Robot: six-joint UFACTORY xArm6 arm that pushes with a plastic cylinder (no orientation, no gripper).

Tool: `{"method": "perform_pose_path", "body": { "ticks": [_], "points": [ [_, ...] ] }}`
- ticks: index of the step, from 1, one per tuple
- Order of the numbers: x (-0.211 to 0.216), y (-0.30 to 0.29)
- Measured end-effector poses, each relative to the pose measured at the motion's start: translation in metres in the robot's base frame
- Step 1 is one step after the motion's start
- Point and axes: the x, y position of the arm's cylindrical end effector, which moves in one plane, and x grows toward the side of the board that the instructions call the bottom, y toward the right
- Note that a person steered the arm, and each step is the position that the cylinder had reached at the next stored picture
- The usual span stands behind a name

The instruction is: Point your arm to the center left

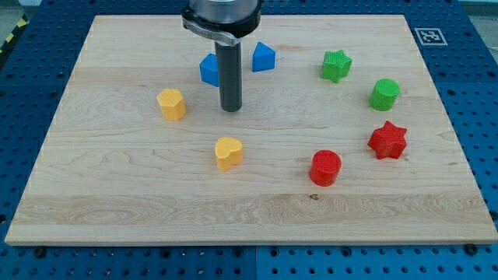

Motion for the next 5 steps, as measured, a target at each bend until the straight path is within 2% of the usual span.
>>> {"method": "perform_pose_path", "body": {
  "ticks": [2,5],
  "points": [
    [0.031,0.000],
    [0.039,-0.009]
  ]
}}
